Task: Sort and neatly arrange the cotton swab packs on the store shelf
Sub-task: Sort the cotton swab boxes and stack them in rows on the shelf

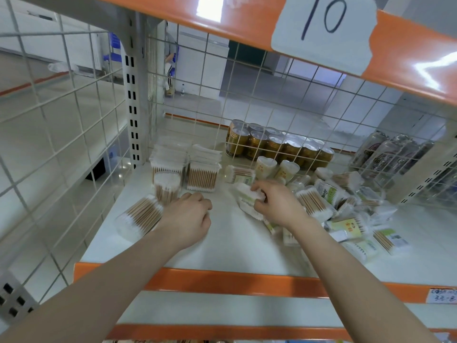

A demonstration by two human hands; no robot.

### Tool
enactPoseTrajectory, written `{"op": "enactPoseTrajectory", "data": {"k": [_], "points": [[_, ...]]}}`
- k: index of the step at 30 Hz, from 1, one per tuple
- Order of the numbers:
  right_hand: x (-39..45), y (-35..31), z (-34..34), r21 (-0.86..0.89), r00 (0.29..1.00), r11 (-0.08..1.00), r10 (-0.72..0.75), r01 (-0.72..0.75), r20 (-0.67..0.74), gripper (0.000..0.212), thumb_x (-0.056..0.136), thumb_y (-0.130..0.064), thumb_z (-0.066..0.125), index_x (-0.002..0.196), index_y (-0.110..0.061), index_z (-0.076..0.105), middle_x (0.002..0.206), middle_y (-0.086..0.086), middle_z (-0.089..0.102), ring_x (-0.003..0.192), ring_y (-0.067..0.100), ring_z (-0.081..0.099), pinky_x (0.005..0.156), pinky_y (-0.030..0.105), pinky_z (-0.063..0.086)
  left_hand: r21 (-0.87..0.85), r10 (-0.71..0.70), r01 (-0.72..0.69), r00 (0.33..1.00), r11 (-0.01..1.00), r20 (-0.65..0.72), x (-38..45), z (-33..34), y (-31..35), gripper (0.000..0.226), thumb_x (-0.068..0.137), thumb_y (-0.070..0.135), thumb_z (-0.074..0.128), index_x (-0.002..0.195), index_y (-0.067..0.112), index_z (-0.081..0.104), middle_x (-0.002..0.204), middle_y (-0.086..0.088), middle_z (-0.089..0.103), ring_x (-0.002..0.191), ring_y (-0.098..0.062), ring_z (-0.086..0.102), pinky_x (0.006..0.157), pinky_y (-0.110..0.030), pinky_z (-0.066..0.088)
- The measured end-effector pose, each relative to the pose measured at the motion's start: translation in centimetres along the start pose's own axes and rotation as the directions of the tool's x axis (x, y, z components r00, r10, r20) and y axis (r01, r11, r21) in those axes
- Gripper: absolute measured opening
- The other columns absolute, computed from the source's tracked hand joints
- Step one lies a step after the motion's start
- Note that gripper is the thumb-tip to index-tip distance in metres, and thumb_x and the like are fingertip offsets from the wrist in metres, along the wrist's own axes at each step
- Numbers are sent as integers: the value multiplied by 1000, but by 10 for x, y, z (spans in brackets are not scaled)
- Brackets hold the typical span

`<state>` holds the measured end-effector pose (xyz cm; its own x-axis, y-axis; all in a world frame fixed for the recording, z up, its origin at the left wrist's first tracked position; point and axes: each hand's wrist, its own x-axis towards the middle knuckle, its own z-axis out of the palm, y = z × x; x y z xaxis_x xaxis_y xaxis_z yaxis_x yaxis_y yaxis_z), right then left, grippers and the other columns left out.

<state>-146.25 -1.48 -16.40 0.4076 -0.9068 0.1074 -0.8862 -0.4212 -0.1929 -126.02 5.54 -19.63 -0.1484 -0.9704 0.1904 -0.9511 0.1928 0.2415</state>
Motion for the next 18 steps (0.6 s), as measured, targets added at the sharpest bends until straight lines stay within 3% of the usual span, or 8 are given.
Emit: {"op": "enactPoseTrajectory", "data": {"k": [3, 7, 10, 12, 14, 18], "points": [[1, -3, -2, 59, 998, 998, 20, -17, -62, 29, 83, -20, 60, 111, -19, 57, 103, 0, 57, 78, 12, 49, 64, 27, 39, -14, -10, 10, 1000, 1000, -1, 2, 0, -1, 36, 93, 27, 41, 127, 23, 50, 128, 4, 50, 118, -16, 45, 90, -27, 40], [0, -10, -9, 208, 996, 978, 28, -9, -85, 26, 83, -17, 62, 108, -20, 60, 101, -7, 57, 79, 10, 54, 67, 23, 46, -19, -49, 49, 999, 999, 15, 5, -1, -2, 41, 93, 37, 45, 131, 23, 46, 132, 3, 48, 122, -18, 42, 98, -30, 36], [2, -15, -13, 344, 995, 939, 58, -27, -79, 23, 82, -13, 63, 100, -28, 58, 93, -8, 60, 68, 2, 51, 58, 16, 39, 17, -55, 55, 998, 998, 14, 6, -1, -1, 47, 91, 43, 47, 133, 23, 43, 134, 3, 46, 124, -18, 40, 100, -31, 32], [2, -20, -15, 413, 997, 911, 54, -23, -63, 24, 82, -11, 63, 95, -31, 57, 88, -3, 65, 66, 6, 54, 56, 16, 41, 35, -54, 54, 999, 998, 4, 5, 0, -1, 50, 90, 47, 47, 134, 23, 42, 135, 3, 45, 126, -18, 38, 102, -31, 30], [1, -23, -16, 474, 997, 880, 41, -7, -62, 26, 83, -8, 62, 94, -31, 57, 90, 4, 68, 73, 16, 61, 64, 25, 52, 44, -49, 49, 999, 998, -14, 3, 0, -1, 52, 89, 50, 47, 133, 22, 42, 135, 2, 45, 126, -18, 37, 103, -32, 29], [1, -29, -18, 552, 996, 833, 26, 24, -83, 23, 86, -6, 60, 97, -27, 59, 91, 9, 67, 81, 27, 62, 74, 32, 52, 6, -52, 52, 997, 999, -51, 1, 1, 0, 51, 88, 50, 50, 130, 22, 42, 134, 2, 47, 126, -18, 39, 104, -32, 28]]}}
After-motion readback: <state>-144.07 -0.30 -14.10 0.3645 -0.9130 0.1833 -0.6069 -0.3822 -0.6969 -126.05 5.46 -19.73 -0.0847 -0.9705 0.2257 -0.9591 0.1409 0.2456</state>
